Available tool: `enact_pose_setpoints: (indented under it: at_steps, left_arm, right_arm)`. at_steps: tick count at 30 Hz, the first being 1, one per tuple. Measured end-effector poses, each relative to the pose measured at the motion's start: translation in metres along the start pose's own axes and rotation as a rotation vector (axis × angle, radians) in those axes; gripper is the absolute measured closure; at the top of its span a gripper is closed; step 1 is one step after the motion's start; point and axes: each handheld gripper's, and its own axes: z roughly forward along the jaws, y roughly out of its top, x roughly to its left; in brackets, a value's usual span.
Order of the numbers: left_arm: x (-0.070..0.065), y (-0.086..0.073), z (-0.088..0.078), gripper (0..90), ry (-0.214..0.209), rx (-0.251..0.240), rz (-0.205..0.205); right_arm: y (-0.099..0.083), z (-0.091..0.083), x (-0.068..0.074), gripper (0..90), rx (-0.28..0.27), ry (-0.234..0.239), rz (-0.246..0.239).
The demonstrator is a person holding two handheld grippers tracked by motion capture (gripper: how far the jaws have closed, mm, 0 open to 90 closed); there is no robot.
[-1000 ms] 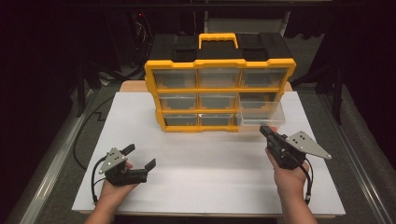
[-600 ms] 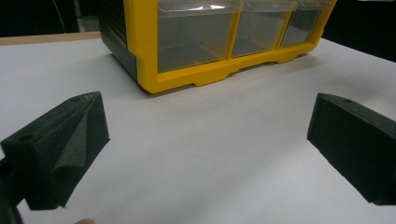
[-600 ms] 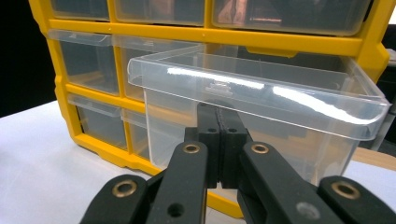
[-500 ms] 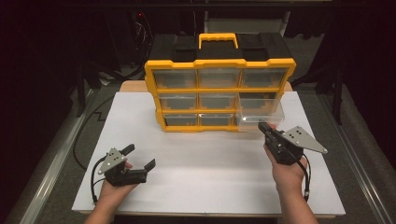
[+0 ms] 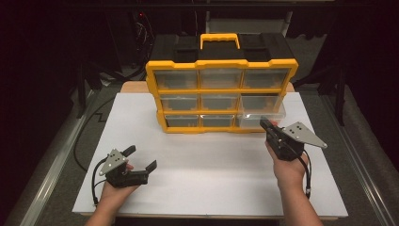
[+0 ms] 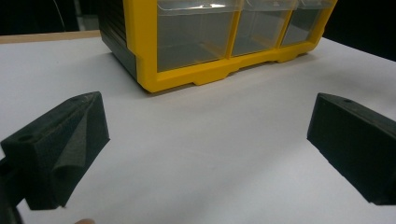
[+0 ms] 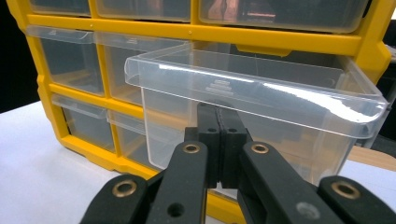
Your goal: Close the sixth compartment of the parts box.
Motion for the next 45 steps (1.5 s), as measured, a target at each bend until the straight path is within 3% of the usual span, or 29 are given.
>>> enact_pose_setpoints:
  at_steps: [25, 32, 45]
  left_arm:
    - [0.0, -0.001, 0.003, 0.2, 0.004, 0.017, 0.006]
    - [0.0, 0.0, 0.004, 0.2, 0.003, 0.03, 0.03]
    - [0.0, 0.001, 0.006, 0.2, 0.001, 0.021, 0.02]
  right_arm:
    - [0.008, 0.02, -0.01, 90.0, 0.035, -0.025, -0.024]
    - [0.014, 0.026, -0.01, 90.0, 0.054, -0.039, -0.039]
    - [0.017, 0.045, -0.012, 90.0, 0.066, -0.049, -0.042]
